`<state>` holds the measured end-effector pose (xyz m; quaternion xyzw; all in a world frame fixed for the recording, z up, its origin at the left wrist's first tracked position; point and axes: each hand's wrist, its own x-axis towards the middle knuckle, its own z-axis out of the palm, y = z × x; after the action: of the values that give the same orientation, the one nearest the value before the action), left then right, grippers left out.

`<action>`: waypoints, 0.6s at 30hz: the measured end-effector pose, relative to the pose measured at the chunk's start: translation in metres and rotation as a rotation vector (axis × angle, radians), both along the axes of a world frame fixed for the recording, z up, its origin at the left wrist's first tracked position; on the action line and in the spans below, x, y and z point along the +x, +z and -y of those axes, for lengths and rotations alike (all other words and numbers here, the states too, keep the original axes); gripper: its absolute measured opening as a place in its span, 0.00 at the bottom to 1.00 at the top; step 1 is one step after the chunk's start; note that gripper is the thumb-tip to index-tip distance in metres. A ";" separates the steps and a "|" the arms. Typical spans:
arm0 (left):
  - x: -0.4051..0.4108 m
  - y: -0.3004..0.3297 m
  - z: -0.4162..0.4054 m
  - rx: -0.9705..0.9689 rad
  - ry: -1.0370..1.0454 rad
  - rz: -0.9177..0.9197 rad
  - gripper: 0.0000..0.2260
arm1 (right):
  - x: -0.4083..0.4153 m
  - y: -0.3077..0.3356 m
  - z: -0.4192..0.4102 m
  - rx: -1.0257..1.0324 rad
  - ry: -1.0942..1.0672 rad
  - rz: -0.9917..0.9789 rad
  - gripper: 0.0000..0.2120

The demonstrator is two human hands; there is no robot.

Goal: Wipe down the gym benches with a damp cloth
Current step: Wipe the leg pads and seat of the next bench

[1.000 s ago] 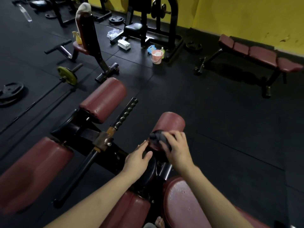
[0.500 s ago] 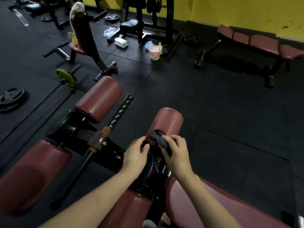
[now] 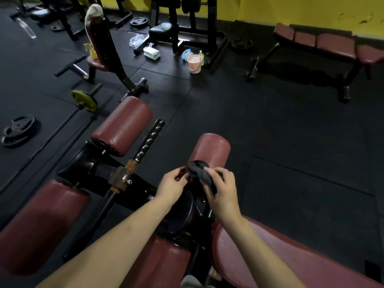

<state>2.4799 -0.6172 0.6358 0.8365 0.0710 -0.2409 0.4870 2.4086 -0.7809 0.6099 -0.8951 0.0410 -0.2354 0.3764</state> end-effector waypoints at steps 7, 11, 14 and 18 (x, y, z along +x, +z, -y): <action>-0.009 0.011 0.003 0.061 0.046 0.035 0.19 | 0.112 0.028 0.064 0.063 -0.214 -0.127 0.14; -0.012 0.020 0.011 0.281 -0.076 0.193 0.18 | 0.060 0.013 0.032 0.037 -0.172 -0.038 0.15; -0.014 0.017 0.014 0.303 -0.124 0.206 0.19 | -0.002 -0.001 0.004 0.034 -0.066 -0.020 0.19; -0.006 0.003 0.008 0.178 -0.026 0.118 0.17 | 0.040 0.002 0.032 0.001 -0.052 -0.022 0.15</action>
<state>2.4737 -0.6250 0.6387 0.8900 0.0524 -0.1904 0.4110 2.4490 -0.8126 0.6119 -0.8960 0.0685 -0.2352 0.3703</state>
